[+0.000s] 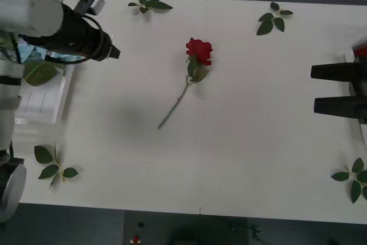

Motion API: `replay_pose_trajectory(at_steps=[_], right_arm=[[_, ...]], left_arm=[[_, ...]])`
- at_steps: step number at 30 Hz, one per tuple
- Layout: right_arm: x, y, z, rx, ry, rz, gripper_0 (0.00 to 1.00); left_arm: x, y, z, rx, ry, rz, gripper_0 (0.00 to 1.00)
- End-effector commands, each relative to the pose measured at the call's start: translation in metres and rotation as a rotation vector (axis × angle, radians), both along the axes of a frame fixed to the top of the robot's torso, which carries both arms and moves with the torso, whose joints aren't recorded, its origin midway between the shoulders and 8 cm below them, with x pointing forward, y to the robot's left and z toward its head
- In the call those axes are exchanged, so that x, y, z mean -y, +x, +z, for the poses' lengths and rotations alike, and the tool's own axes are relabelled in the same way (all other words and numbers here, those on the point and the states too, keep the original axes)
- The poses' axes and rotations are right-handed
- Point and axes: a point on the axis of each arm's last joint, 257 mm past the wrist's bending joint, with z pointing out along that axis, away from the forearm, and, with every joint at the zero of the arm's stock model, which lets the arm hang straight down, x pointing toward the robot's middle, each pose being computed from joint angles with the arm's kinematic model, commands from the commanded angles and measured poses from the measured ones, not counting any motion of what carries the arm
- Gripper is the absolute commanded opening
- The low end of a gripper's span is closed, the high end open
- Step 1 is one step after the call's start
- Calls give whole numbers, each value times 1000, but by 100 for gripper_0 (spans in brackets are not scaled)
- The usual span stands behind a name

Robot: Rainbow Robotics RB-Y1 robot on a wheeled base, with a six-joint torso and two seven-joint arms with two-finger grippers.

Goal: Put the red flowers into the right box and the blue flowers into the left box

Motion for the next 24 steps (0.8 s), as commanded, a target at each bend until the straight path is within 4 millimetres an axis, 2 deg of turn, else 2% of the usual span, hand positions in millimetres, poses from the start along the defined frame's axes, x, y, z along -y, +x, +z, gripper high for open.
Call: replay_pose_trajectory(at_steps=[1, 5, 9, 13, 18, 21, 24], right_arm=[[-6, -1, 11, 37, 12, 17, 100], [-6, -1, 11, 37, 12, 17, 100], [-6, -1, 11, 37, 12, 17, 100], [-6, -1, 11, 37, 12, 17, 100], [-6, -1, 11, 37, 12, 17, 100], [-6, -1, 11, 37, 12, 17, 100], [-6, -1, 11, 37, 12, 17, 100]], left_arm=[[31, 10, 7, 86, 73, -20, 100], [70, 13, -15, 134, 140, -85, 100], [105, 16, -45, 174, 102, -144, 100], [126, 14, -79, 167, 40, -178, 100], [153, 7, -132, 159, -8, -221, 100], [160, 8, -150, 175, -3, -240, 100], [169, 6, -154, 189, 5, -264, 100]])
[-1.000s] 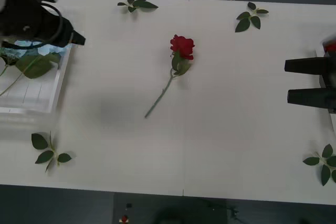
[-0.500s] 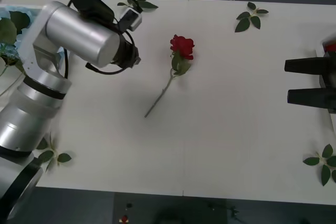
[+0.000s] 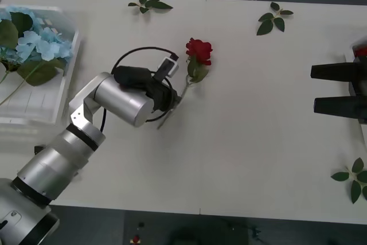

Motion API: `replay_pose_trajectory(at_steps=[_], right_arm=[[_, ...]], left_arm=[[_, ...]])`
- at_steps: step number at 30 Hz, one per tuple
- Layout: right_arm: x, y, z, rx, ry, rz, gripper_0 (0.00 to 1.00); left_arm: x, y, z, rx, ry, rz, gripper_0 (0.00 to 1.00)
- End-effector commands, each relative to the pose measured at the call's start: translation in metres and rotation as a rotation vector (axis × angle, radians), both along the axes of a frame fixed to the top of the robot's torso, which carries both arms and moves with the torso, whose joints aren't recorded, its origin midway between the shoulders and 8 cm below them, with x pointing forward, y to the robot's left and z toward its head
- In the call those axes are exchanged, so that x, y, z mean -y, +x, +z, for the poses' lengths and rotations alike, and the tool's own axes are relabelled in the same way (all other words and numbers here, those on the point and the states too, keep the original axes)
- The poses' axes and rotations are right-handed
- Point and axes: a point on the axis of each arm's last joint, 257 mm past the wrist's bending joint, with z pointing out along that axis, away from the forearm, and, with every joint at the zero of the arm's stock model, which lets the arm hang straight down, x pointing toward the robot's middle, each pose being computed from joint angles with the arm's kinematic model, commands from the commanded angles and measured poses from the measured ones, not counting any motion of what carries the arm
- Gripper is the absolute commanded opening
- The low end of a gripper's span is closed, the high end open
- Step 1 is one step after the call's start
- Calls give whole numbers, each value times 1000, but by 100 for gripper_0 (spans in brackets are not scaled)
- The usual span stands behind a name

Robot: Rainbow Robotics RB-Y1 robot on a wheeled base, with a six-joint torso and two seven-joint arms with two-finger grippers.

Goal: Put the red flowers into the right box and the blue flowers into the left box

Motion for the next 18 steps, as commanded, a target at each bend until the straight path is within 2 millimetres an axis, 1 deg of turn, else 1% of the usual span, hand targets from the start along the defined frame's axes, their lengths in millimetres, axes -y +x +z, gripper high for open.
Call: replay_pose_trajectory(at_steps=[1, 3, 5, 10, 15, 18], right_arm=[[-6, -1, 11, 38, 11, 17, 100], [-6, -1, 11, 38, 11, 17, 100], [-6, -1, 11, 38, 11, 17, 100], [-6, -1, 11, 38, 11, 17, 100], [-6, -1, 11, 38, 11, 17, 100], [-6, -1, 11, 38, 11, 17, 100]], left_arm=[[22, 1, 9, 36, -12, -31, 100], [27, 0, 9, 39, -5, -46, 100], [38, -5, 8, 37, -2, -67, 100], [50, -10, 7, 36, -1, -89, 100], [52, -12, 4, 37, 15, -101, 100], [46, -14, -2, 18, 40, -97, 100]])
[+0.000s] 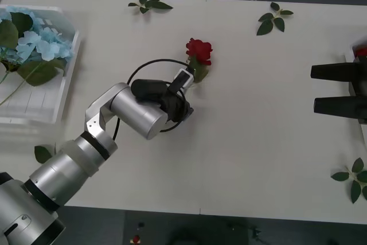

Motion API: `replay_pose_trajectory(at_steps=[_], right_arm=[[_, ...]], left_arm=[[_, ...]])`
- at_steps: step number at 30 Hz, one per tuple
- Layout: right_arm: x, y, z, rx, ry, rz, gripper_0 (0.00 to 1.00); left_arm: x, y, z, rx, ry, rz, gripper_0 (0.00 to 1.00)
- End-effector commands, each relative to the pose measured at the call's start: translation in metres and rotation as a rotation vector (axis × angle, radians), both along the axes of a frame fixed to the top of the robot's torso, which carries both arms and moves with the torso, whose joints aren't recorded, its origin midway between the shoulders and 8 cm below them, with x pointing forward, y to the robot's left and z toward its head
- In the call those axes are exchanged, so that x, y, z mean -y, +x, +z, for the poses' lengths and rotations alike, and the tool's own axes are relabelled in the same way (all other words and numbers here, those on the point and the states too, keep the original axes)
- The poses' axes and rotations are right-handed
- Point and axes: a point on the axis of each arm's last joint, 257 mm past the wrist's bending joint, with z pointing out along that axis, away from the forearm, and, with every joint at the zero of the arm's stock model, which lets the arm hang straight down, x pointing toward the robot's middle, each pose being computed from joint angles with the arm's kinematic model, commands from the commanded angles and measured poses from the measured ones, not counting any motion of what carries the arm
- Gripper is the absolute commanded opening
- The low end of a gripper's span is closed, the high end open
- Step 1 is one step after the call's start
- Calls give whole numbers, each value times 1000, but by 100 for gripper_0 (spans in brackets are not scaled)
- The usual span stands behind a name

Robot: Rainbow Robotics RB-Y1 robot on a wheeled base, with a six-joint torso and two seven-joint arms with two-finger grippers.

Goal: Put the red flowers into the right box and the blue flowers into the left box

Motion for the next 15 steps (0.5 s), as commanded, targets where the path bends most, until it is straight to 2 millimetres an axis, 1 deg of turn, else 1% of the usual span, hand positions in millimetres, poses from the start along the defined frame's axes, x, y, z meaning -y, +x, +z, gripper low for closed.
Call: replay_pose_trajectory(at_steps=[1, 3, 5, 6, 7, 8, 10, 11, 12, 13, 15], right_arm=[[-6, -1, 11, 38, 11, 17, 100], [-6, -1, 11, 38, 11, 17, 100], [-6, -1, 11, 38, 11, 17, 100], [-6, -1, 11, 38, 11, 17, 100], [-6, -1, 11, 38, 11, 17, 100], [-6, -1, 11, 38, 11, 17, 100], [-6, -1, 11, 38, 11, 17, 100], [-6, -1, 11, 38, 11, 17, 100], [-6, -1, 11, 38, 11, 17, 100], [-6, -1, 11, 38, 11, 17, 100], [-6, -1, 11, 38, 11, 17, 100]], left_arm=[[6, 5, 14, 19, 24, -15, 100], [3, 4, 12, 14, 41, -15, 99], [-2, 4, 8, 8, 65, -11, 82], [-4, 4, 6, 6, 76, -10, 69], [-7, 5, 6, 9, 83, -7, 61], [-7, 5, 6, 11, 85, -6, 55], [-15, 6, 1, 9, 104, 2, 29], [-18, 7, -1, 6, 112, 6, 22], [-23, 7, -5, 1, 123, 14, 9], [-28, 9, -7, 5, 137, 19, 1], [-38, 10, -12, 3, 159, 29, 0]])
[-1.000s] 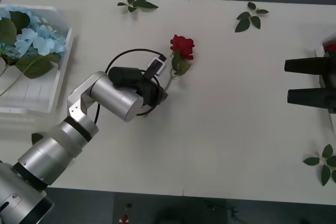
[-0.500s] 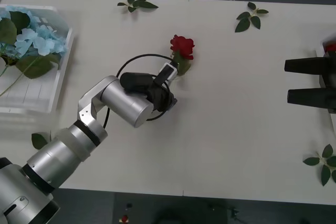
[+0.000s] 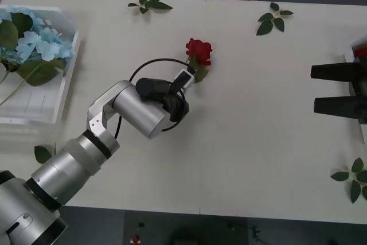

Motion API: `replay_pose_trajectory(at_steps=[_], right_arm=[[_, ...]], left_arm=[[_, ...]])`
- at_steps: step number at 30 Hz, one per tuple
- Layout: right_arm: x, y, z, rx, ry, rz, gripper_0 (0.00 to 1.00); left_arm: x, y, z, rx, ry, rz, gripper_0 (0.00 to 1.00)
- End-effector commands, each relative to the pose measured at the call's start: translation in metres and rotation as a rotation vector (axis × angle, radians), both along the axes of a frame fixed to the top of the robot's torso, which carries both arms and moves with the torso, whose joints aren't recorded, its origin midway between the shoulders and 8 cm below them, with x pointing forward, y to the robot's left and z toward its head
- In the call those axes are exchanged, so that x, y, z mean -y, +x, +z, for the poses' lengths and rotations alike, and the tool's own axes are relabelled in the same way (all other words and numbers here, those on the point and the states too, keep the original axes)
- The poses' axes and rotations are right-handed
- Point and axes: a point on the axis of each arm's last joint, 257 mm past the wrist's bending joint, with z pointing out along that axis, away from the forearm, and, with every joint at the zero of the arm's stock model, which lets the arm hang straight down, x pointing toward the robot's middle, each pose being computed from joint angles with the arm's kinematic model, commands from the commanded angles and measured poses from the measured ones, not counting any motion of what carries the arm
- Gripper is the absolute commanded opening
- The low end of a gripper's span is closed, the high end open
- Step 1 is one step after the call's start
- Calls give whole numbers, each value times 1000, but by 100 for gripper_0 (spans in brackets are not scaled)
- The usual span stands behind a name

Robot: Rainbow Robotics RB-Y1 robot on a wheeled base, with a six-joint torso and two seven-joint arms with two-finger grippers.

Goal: Put the red flowers into the right box and the blue flowers into the left box

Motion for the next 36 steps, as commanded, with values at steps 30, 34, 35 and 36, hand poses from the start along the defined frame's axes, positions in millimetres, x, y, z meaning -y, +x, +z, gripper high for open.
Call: replay_pose_trajectory(at_steps=[30, 34, 35, 36], right_arm=[[-6, -1, 11, 38, 11, 17, 100], [-6, -1, 11, 38, 11, 17, 100], [-6, -1, 11, 38, 11, 17, 100], [-6, -1, 11, 38, 11, 17, 100]], left_arm=[[-200, -57, -100, 4, 140, 116, 0], [-204, -66, -84, 6, 85, 122, 0], [-203, -69, -81, -13, 72, 128, 0], [-203, -72, -79, -37, 59, 140, 0]])
